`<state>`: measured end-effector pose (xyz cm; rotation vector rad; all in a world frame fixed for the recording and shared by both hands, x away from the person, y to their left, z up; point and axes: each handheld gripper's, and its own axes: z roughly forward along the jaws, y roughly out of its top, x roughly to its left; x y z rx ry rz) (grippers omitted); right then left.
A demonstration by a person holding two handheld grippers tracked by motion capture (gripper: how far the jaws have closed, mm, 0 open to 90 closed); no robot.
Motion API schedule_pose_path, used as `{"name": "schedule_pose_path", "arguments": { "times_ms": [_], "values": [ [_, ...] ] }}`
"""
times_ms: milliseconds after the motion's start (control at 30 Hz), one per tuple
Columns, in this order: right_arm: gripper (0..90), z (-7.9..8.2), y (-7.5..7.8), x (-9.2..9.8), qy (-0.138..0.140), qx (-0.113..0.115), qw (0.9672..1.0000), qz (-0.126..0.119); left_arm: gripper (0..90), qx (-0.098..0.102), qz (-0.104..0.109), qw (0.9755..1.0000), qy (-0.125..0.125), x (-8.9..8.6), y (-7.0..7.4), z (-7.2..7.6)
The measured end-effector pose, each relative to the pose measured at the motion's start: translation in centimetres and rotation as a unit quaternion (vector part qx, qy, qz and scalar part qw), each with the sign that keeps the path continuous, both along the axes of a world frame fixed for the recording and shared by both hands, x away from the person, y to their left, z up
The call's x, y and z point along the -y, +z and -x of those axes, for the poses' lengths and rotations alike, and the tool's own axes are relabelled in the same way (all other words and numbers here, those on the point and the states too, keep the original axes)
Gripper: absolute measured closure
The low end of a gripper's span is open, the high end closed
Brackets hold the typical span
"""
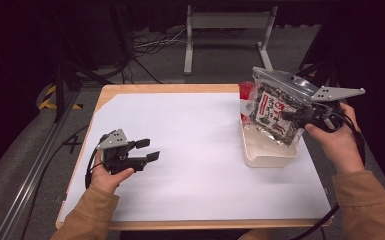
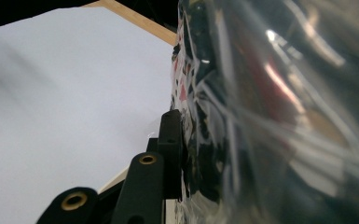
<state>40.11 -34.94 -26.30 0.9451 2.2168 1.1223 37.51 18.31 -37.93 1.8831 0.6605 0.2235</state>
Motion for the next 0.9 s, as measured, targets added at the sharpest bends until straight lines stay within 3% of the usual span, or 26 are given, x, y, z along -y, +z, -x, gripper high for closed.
{"name": "schedule_pose_path", "arguments": {
  "times_ms": [500, 900],
  "values": [
    [73.8, -0.7, -2.1, -1.3, 0.000, -0.018, 0.9994, 0.030, 37.2, 0.001, 0.000, 1.0000, 0.003, -0.1, 0.0, 0.0],
    [73.9, -0.8, -3.6, -1.1, -0.003, -0.017, 0.9995, 0.025, 37.2, 0.000, -0.004, 1.0000, 0.002, 0.0, 0.0, 0.0]
  ]
}}
